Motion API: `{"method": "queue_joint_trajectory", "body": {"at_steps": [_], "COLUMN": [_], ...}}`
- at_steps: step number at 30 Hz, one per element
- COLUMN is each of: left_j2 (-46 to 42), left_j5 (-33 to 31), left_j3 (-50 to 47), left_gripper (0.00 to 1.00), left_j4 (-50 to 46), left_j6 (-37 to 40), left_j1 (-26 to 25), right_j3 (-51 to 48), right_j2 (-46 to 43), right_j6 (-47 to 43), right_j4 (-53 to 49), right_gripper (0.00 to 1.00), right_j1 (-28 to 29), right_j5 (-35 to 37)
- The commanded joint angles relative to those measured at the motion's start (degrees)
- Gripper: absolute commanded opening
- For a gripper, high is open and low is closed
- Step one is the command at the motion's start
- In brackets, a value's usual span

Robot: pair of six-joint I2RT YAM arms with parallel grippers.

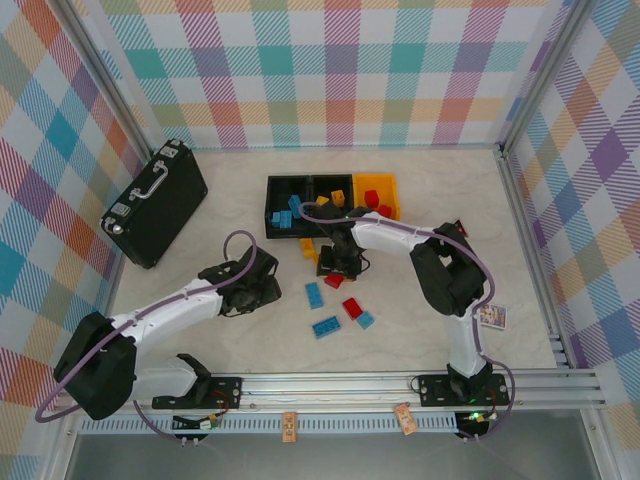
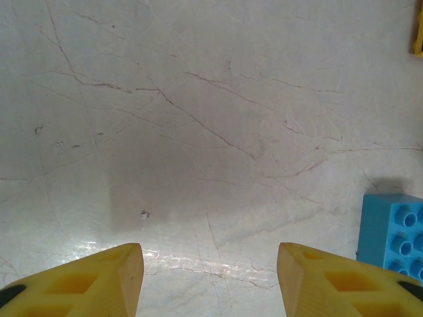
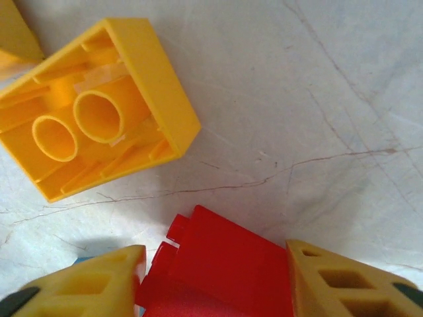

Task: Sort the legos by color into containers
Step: Pick up the lego from the center of the table, then place the lego in the container.

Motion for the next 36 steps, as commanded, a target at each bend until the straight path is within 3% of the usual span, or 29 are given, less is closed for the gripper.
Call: {"method": "queue_joint_trajectory", "body": {"at_steps": [1,14,22,28,36], "left_j2": [1.3,4.6,7.7,10.0,11.7], "left_j5": [0.3,0.2,0.2,0.4,0.7], "left_j3": [1.2,4.9,10.2,14.3,16.9], "left_gripper": [0.55,0.55,0.55,0.55,0.55], "left_j4": [1.1,0.9,1.1,1.5,2.0], "left_j6": [-0.8,0.5,2.5,3.5,3.9], "left_j1": [-0.2,-1.6,-4.1,-5.7,-7.3], "right_j3": [-1.7,-4.1,-2.6,3.8,18.0], "right_j2": [-1.4,-11.6,-17.4,-15.4,-4.1], "right_j6": [-1.4,-4.6,-8.6,-11.2,-12.8], "right_j4": [-2.2,-3.0,-3.2,-2.7,-2.8], "right_gripper": [0.4,0.38,0.39,0.39,0.39], "right_j1": [0.2,-1.8,-10.1,-16.6,-21.7], "right_j5": [3.3,8.4,9.6,9.6,7.2]}}
